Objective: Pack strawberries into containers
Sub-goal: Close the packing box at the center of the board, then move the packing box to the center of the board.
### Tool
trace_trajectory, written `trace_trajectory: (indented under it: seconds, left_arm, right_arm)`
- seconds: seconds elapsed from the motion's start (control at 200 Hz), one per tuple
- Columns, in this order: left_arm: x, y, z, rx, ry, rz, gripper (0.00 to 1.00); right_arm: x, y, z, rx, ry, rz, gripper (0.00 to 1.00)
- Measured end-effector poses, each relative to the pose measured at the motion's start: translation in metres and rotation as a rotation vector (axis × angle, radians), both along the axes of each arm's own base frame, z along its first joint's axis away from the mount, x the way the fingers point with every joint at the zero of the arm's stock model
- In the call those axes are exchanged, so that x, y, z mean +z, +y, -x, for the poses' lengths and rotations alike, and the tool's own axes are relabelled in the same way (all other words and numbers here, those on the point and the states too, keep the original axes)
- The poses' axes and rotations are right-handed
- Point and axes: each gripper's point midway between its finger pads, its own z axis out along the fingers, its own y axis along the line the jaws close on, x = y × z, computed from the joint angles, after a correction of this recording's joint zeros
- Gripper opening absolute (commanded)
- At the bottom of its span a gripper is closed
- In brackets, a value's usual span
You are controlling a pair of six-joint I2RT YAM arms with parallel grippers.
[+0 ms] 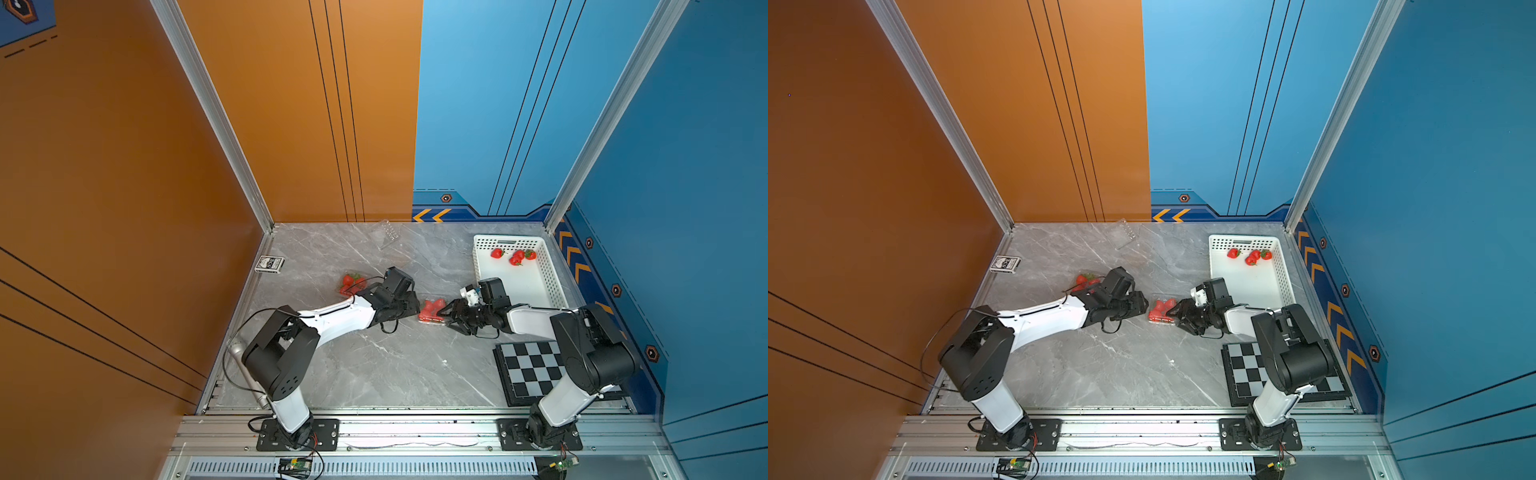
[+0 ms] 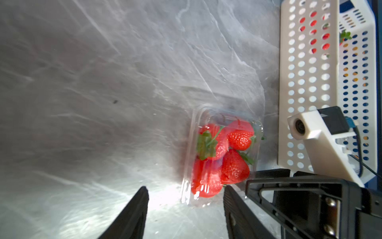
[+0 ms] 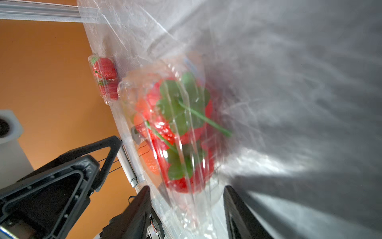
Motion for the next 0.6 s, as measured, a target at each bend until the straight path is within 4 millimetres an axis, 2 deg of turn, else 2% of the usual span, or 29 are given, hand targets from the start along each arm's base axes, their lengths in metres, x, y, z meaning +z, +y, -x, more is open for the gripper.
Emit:
trace_trajectory:
  seconds: [0.125, 0.285, 0.44, 0.516, 0.601]
  left_arm:
    - [0.008, 0.05, 0.006, 0.09, -0.004, -0.04, 0.61]
    - [0.045, 0.123, 0.013, 0.237, -0.077, -0.048, 0.65]
    - [0.062, 0.189, 0.036, 0.382, -0.131, -0.044, 0.69]
    - [0.061, 0.21, 0.049, 0.431, -0.134, -0.05, 0.69]
    - [0.058, 0.225, 0.06, 0.464, -0.124, -0.056, 0.7]
  right_arm:
    - [-0.001, 0.02, -0.013, 0.027, -0.011, 0.009, 0.57]
    - [-0.002, 0.05, -0.029, 0.052, -0.016, 0.014, 0.57]
    - [0.0, 0.09, -0.066, 0.085, -0.055, 0.021, 0.6]
    - [0.002, 0.108, -0.082, 0.104, -0.074, 0.031, 0.62]
    - [0.003, 0.122, -0.096, 0.122, -0.088, 0.042, 0.63]
